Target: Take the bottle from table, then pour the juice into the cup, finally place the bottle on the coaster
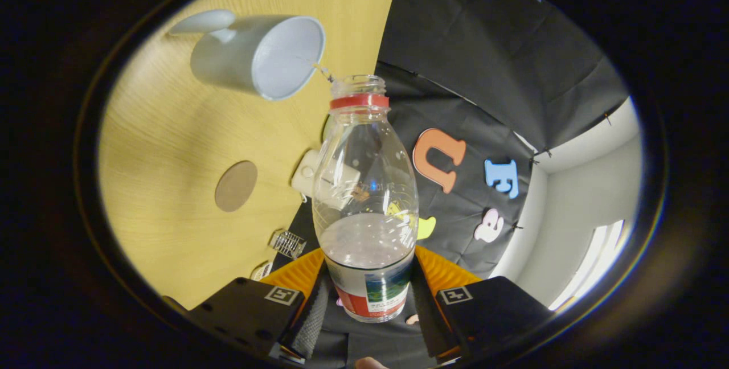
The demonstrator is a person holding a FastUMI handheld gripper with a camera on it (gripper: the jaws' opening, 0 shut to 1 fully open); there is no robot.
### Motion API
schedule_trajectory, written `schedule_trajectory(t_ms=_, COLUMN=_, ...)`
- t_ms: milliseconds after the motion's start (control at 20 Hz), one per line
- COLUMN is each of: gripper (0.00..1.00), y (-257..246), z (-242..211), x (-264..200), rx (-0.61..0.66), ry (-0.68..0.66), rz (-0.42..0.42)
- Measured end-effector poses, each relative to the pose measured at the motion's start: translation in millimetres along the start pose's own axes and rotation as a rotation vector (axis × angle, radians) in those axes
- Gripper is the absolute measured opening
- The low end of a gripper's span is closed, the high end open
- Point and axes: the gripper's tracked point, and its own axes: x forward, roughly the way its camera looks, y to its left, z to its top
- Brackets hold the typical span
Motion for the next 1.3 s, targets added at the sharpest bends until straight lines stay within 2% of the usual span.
schedule_trajectory(t_ms=350, gripper=0.75, y=-7.5, z=3.1, x=-0.3, rx=-0.055, ry=-0.009, rz=-0.037)
schedule_trajectory(t_ms=800, gripper=0.75, y=-10.7, z=6.2, x=-4.9, rx=-0.04, ry=-0.027, rz=-0.062)
schedule_trajectory(t_ms=950, gripper=0.75, y=1.8, z=5.7, x=-2.4, rx=0.032, ry=-0.017, rz=-0.017)
schedule_trajectory(t_ms=1300, gripper=0.75, y=37.3, z=6.0, x=-11.1, rx=0.368, ry=0.018, rz=0.109)
